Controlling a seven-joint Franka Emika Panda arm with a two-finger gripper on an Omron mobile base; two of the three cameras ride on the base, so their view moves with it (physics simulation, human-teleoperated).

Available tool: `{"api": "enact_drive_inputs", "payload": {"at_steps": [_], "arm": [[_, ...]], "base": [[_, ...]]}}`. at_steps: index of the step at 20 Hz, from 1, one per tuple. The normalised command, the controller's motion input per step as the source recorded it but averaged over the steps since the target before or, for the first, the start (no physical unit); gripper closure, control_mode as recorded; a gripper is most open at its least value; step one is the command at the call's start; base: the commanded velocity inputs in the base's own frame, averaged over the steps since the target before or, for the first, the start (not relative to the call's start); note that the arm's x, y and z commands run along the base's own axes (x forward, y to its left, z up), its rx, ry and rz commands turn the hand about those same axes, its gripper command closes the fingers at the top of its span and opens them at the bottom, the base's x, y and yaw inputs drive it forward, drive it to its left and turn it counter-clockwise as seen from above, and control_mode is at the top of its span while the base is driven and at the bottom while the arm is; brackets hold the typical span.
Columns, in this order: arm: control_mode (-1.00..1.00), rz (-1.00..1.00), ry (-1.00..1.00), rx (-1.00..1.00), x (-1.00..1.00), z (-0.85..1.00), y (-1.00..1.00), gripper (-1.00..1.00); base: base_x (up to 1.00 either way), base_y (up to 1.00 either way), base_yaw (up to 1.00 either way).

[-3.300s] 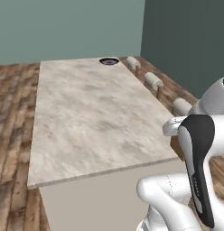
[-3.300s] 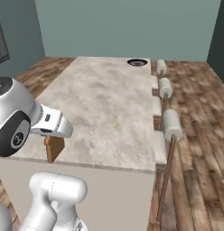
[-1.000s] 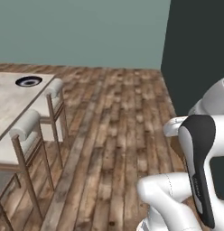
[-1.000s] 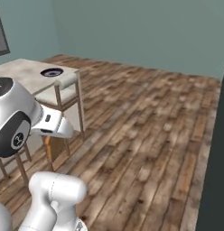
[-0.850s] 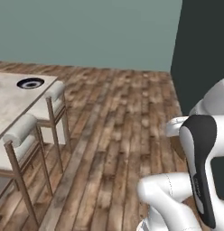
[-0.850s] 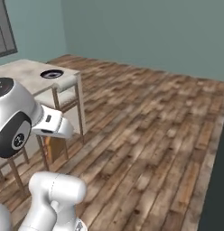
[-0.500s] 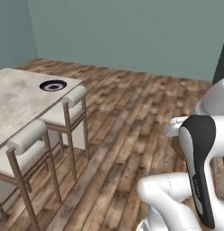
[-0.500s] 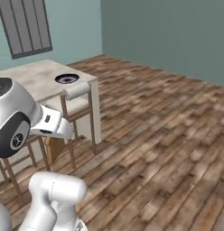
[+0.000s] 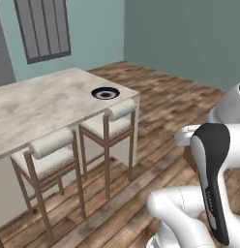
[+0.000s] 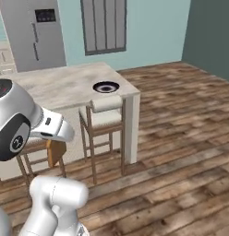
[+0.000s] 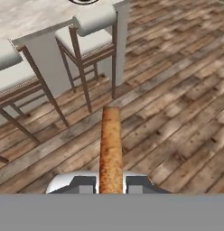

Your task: Start the toaster. Once the lever pops up, take the bread to the plate on the dining counter.

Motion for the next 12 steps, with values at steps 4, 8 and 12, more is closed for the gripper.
{"api": "enact_drive_inputs", "payload": {"at_steps": [4, 8, 12], "arm": [[1.00, 0.00, 0.00, 0.00, 0.00, 0.00, 0.00, 1.00], [1.00, 0.00, 0.00, 0.00, 0.00, 0.00, 0.00, 1.00], [1.00, 0.00, 0.00, 0.00, 0.00, 0.00, 0.00, 1.00]], "base": [[0.58, -0.61, 0.66], [0.48, -0.73, 0.62], [0.47, -0.91, 0.53]]}}
